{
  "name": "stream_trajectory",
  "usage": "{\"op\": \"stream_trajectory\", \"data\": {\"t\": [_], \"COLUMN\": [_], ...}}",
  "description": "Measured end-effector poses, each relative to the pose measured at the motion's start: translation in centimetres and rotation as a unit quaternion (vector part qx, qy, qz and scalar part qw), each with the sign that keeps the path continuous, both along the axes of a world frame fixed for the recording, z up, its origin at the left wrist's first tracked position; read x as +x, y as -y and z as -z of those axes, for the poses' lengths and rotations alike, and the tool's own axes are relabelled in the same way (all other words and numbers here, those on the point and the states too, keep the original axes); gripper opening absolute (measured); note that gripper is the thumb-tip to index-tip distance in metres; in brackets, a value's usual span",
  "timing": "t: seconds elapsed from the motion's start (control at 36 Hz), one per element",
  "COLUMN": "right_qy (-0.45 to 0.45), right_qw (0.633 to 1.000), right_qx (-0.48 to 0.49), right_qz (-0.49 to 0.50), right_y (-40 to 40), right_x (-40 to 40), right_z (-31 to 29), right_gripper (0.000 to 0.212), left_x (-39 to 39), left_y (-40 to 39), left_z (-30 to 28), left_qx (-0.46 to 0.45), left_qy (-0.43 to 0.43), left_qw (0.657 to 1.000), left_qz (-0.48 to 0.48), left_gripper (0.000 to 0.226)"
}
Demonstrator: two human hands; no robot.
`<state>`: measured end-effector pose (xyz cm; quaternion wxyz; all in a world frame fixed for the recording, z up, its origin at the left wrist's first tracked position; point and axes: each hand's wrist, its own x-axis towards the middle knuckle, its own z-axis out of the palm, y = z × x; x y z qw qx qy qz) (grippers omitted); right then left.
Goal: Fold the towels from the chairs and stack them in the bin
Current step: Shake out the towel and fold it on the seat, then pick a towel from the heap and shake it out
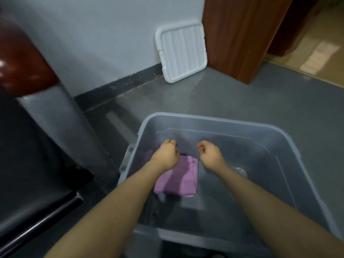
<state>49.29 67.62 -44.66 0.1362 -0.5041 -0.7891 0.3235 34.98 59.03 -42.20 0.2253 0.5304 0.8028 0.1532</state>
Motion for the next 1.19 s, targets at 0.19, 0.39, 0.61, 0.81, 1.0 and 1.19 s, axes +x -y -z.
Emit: {"op": "stream_trajectory", "data": {"t": [0.19,0.39,0.61,0.81,1.0,1.19], "right_qy": [-0.067,-0.137,-0.21,-0.225,-0.232,-0.223], "right_qw": [0.995,0.981,0.957,0.938,0.912,0.871], "right_qx": [0.075,0.125,0.15,0.142,0.102,0.072], "right_qz": [-0.017,-0.053,-0.129,-0.224,-0.322,-0.431], "right_y": [3.6,9.5,18.1,27.1,35.8,45.8], "right_x": [-0.8,-2.9,-8.3,-15.6,-23.9,-32.6], "right_z": [-10.4,-19.6,-25.8,-28.5,-29.6,-30.1], "right_gripper": [0.025,0.025,0.023,0.022,0.021,0.021], "left_x": [-0.1,-1.0,-4.9,-10.4,-15.6,-20.2], "left_y": [3.8,10.2,21.1,32.5,42.7,53.3], "left_z": [-10.5,-20.2,-26.4,-28.2,-28.4,-27.7], "left_qx": [0.125,0.237,0.284,0.266,0.249,0.225], "left_qy": [-0.035,-0.054,-0.102,-0.133,-0.153,-0.18], "left_qw": [0.991,0.969,0.946,0.928,0.895,0.837], "left_qz": [-0.018,-0.044,-0.12,-0.226,-0.338,-0.464], "left_gripper": [0.027,0.027,0.026,0.025,0.026,0.024]}}
